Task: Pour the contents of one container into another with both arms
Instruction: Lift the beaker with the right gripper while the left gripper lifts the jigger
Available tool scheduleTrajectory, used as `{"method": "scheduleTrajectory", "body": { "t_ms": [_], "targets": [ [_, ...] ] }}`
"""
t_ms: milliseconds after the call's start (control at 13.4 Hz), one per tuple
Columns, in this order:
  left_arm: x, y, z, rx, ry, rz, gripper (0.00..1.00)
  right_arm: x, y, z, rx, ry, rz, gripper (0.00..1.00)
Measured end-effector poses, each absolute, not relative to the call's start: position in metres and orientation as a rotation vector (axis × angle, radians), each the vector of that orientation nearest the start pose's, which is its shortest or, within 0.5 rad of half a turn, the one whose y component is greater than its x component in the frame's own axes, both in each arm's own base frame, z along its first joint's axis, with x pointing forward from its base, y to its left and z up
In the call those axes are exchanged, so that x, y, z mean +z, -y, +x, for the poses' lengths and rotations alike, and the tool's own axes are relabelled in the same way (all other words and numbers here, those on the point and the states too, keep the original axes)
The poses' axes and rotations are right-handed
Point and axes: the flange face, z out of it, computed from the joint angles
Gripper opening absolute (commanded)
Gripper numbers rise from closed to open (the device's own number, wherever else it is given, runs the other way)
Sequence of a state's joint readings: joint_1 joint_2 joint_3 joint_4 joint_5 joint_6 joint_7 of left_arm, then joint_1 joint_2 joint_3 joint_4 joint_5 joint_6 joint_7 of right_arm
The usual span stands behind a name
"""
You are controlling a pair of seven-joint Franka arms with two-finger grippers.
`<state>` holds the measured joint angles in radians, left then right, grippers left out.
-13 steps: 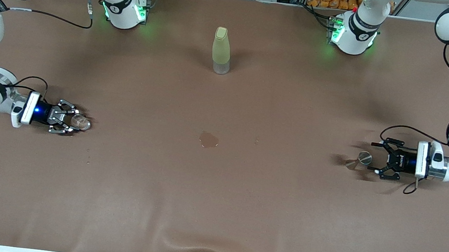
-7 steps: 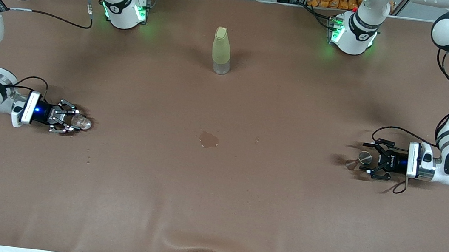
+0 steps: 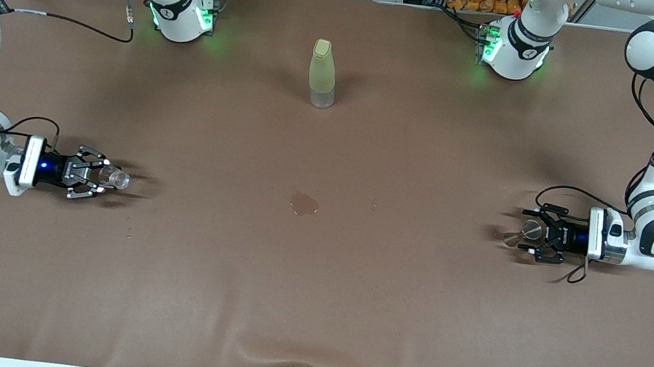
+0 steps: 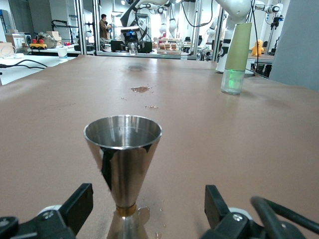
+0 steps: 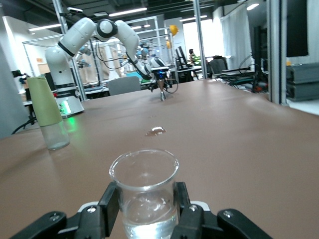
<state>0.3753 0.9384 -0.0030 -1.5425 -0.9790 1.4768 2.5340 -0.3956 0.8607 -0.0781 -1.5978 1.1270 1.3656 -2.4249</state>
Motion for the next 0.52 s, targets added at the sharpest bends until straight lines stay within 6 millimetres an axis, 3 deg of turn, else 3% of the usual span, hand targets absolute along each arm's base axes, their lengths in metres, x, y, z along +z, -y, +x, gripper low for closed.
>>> {"method": "scheduleTrajectory", "body": {
  "t_ms": [223, 521],
  "targets": [
    [0.1, -0.129, 0.595, 0.939, 1.447, 1.293, 0.78, 0.159, 0.149, 0.604, -1.006, 1.3, -1.332, 0.29],
    [0.098, -0.128, 0.595, 0.944, 1.44, 1.293, 0.63, 0.2, 0.138, 0.632, -0.97, 1.337, -1.352, 0.29]
  ]
}}
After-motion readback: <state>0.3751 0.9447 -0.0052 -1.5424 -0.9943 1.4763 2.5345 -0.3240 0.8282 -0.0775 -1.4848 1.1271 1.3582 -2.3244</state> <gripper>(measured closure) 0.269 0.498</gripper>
